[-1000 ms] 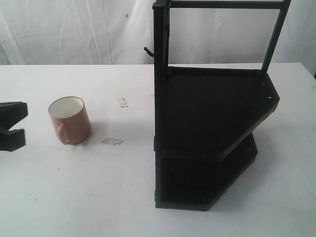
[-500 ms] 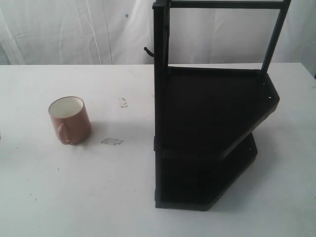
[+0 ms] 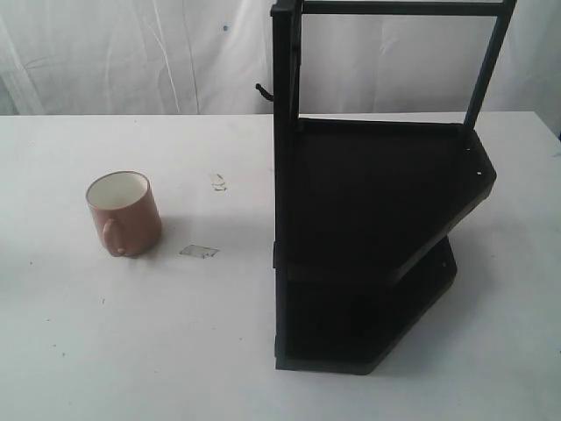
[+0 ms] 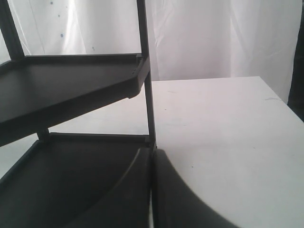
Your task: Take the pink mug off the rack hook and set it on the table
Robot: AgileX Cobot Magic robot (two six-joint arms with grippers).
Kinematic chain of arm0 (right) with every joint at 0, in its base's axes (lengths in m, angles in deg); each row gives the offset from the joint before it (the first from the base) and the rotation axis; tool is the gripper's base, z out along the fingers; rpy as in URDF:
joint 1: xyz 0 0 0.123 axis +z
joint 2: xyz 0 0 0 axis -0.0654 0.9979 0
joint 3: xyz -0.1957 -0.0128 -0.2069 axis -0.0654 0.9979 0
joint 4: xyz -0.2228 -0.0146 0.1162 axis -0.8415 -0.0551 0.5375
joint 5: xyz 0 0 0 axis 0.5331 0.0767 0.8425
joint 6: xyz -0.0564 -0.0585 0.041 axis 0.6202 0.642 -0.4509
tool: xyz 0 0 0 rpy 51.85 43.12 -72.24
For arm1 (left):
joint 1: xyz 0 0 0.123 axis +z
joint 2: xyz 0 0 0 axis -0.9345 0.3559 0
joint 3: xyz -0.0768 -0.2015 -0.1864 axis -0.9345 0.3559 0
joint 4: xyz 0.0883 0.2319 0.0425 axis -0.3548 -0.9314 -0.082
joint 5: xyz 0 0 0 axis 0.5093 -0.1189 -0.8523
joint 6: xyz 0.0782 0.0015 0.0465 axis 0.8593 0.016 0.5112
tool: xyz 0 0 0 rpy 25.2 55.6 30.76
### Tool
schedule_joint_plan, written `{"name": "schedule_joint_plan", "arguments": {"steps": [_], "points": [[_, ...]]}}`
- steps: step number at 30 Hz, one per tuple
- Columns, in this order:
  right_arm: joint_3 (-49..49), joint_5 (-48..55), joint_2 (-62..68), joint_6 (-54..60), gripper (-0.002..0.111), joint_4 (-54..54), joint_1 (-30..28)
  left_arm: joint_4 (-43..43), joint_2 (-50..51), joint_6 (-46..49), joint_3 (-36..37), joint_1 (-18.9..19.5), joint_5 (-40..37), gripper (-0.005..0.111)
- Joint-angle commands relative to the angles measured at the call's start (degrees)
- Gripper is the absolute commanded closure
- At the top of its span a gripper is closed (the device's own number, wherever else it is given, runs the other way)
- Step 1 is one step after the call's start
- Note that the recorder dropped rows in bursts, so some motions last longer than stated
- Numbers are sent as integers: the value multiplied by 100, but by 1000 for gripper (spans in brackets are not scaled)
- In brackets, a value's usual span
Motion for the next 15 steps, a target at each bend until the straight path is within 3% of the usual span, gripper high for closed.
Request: {"name": "schedule_joint_plan", "arguments": {"steps": [1, 6, 11, 15], "points": [[26, -44, -28, 9, 108, -23, -1, -721, -524, 23, 36, 11, -160, 107], [26, -44, -28, 9, 108, -23, -1, -754, -916, 521, 202, 29, -330, 107], [26, -44, -28, 9, 108, -23, -1, -681, -1347, 545, 1120, 307, 337, 107], [26, -44, -28, 9, 108, -23, -1, -669, -1762, 545, 1743, 477, 419, 107]]}}
